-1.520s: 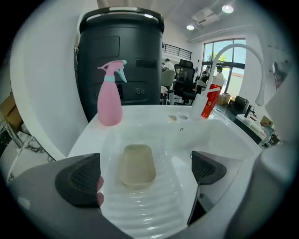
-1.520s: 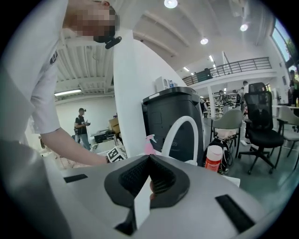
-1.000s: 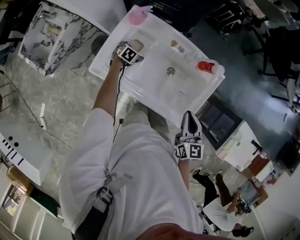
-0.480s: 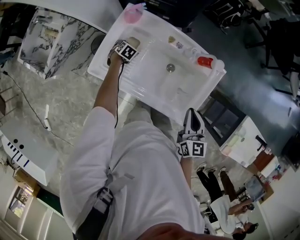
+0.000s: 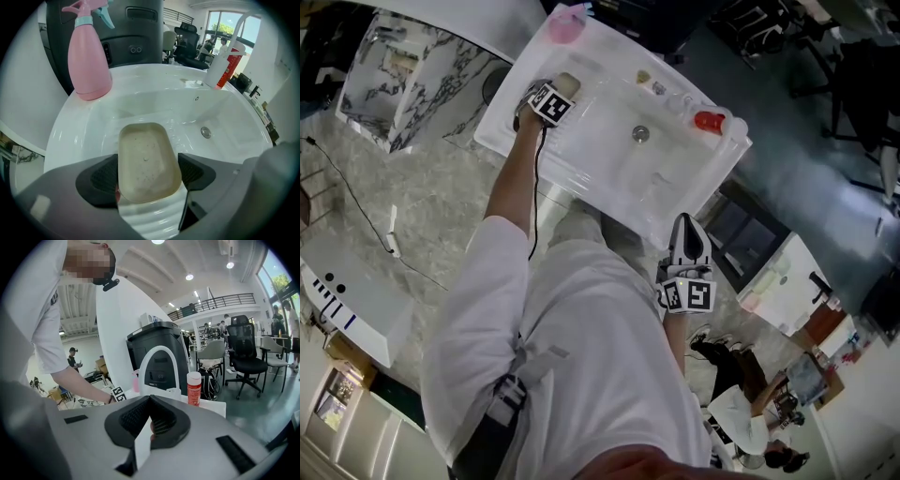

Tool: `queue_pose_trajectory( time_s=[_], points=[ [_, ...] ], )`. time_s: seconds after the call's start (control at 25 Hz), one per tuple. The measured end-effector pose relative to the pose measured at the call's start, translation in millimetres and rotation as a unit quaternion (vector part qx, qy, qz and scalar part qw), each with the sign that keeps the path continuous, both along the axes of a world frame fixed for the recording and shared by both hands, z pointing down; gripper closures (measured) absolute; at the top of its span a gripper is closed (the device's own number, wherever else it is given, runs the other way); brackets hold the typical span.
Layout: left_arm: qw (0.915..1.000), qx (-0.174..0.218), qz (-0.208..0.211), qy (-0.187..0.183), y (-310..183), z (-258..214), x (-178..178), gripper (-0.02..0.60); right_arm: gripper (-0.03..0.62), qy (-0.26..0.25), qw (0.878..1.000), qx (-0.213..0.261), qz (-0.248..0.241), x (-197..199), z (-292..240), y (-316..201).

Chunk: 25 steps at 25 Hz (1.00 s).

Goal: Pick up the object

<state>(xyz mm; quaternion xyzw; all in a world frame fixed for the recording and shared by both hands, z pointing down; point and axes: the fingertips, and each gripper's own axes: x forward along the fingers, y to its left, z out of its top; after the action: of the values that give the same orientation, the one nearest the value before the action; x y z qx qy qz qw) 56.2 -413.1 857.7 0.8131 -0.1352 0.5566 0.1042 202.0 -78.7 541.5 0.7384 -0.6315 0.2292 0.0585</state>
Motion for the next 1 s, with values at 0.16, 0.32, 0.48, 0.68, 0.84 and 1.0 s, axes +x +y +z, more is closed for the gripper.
queue_pose_trajectory(
  time_s=[0.16, 0.32, 0.48, 0.68, 0.84, 1.0],
  points=[
    [0.9996, 0.005, -0.013, 0.025, 1.6, -13.7, 1.4, 0.192, 0.591, 0.000, 1.000, 0.001, -0.015, -1.4, 0.5, -1.6],
    [0.9976, 0.025, -0.025, 0.059, 3.0, -38.0, 2.6, 0.193, 0.591, 0.001, 0.999, 0.009, -0.035, -5.5, -1.7, -2.9],
    [0.9928, 0.058, -0.035, 0.099, 3.0, -70.3, 2.4, 0.193, 0.591, 0.002, 0.998, 0.016, -0.058, -13.2, -6.3, -4.9],
    [0.9807, 0.102, -0.053, 0.158, 6.4, -129.5, 1.1, 0.193, 0.591, 0.002, 0.996, 0.028, -0.090, -21.7, -13.1, -6.4],
    [0.9667, 0.142, -0.070, 0.201, 12.1, -181.0, -4.4, 0.193, 0.591, 0.001, 0.992, 0.042, -0.121, -27.9, -16.1, -5.8],
    [0.9498, 0.185, -0.074, 0.241, 24.3, -240.3, -10.5, 0.193, 0.591, 0.000, 0.987, 0.057, -0.148, -38.3, -23.8, -8.3]
  ],
)
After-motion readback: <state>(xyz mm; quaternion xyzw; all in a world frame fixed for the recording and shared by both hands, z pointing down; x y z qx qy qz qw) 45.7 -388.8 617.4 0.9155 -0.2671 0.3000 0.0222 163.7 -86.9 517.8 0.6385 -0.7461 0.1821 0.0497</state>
